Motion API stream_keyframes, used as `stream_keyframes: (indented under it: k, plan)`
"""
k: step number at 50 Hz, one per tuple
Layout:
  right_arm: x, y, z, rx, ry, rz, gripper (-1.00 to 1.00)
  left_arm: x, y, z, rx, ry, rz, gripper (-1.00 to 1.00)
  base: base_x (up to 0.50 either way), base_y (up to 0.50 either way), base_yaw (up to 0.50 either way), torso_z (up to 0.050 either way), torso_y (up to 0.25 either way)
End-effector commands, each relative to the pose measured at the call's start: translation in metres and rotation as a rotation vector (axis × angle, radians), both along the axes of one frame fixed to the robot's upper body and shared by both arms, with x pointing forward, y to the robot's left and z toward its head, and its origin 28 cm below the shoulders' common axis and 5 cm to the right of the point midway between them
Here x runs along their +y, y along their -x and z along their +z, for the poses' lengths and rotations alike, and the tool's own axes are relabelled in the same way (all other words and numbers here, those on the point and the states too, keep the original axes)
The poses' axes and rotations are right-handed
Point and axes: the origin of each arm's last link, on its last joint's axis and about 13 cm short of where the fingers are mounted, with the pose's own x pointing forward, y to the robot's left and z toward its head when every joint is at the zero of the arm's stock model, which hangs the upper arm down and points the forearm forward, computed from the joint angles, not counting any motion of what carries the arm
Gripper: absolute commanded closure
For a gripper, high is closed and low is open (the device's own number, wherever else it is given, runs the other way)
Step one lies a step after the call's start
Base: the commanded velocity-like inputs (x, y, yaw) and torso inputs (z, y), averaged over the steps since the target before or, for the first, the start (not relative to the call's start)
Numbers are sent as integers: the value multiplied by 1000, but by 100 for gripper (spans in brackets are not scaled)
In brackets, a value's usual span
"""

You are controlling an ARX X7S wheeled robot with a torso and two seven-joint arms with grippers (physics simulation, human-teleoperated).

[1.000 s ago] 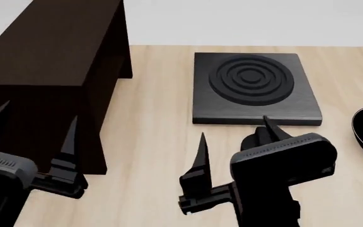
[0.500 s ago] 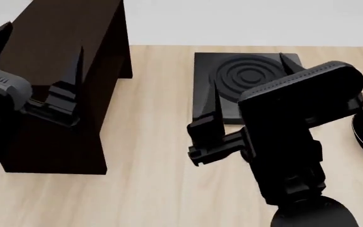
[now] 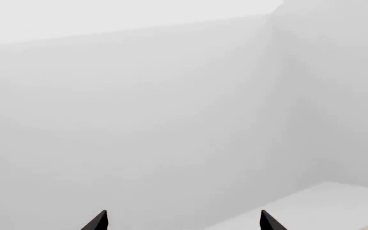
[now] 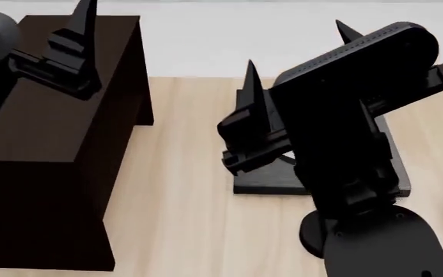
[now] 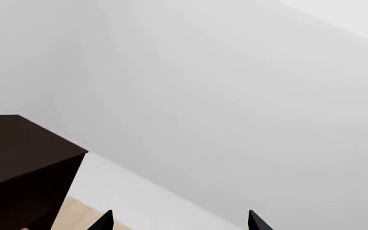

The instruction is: Put the frying pan under the cabinet shelf.

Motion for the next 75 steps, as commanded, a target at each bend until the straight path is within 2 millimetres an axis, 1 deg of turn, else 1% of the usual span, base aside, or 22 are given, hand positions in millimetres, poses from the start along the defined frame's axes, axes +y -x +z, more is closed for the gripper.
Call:
stream_keyframes:
  k: [1,12,13,24,25,40,50,58,63,68,75]
  plan:
    - [1,1,6,-11,23,3,-100,-2,2,10,-23,-11,-9,-100,434,0,0,0,0]
    - [1,4,13,-31,37,3,-100,-2,5,15,-39,-12,-6,-100,433,0,0,0,0]
    - [-7,7,22,-72,33,-32,-100,-8,11,24,-69,-30,-15,-100,473,0,0,0,0]
    - [-7,11,26,-102,50,-31,-100,-12,16,32,-91,-42,-26,-100,490,0,0,0,1]
    - [-7,13,27,-106,55,-31,-100,-12,20,36,-107,-46,-29,-100,500,0,0,0,0]
    - [-7,13,26,-106,64,-25,-100,-11,23,40,-124,-47,-28,-100,500,0,0,0,0]
    - [-6,16,29,-114,69,-20,-100,-11,24,40,-126,-43,-31,-100,500,0,0,0,0]
    - [-10,20,22,-82,42,-51,-100,-11,22,39,-128,-42,-32,-100,490,0,0,0,0]
    - [-17,29,16,-67,34,-79,-100,-11,19,40,-129,-40,-34,-100,190,0,0,0,0]
    - [-24,39,15,-68,23,-116,-100,-13,16,40,-131,-39,-41,-100,0,0,0,0,0]
    - [-35,50,6,-44,7,-183,-100,-14,15,40,-131,-39,-47,-100,0,0,0,0,0]
